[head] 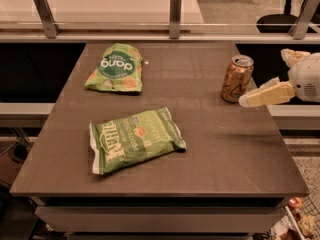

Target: Pick orange can

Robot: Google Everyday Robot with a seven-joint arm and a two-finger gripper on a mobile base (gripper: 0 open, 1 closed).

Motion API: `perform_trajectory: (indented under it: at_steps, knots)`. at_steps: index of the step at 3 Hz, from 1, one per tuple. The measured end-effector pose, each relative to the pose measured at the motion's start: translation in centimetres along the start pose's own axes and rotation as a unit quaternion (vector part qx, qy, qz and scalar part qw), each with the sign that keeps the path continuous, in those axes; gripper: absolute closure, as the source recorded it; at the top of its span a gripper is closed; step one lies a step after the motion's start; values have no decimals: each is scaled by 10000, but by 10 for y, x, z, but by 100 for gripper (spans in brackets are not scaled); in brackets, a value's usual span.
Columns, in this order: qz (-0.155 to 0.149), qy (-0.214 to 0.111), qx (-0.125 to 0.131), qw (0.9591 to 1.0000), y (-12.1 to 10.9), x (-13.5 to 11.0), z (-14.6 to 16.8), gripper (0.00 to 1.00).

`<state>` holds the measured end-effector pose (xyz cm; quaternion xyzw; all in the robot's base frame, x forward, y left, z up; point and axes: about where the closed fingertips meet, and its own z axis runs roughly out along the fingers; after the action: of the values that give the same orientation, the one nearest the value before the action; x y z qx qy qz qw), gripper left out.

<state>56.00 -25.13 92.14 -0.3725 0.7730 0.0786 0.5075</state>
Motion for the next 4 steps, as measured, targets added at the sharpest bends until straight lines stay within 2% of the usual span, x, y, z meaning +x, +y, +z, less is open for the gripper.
perform_trajectory:
  at_steps: [1, 2, 4]
  knots:
    - [98, -445, 3, 9990, -4, 7, 19, 0]
    - [307, -740, -122, 9967, -12, 13, 35, 0]
    - [499, -1062, -459, 9920, -18, 11, 54, 0]
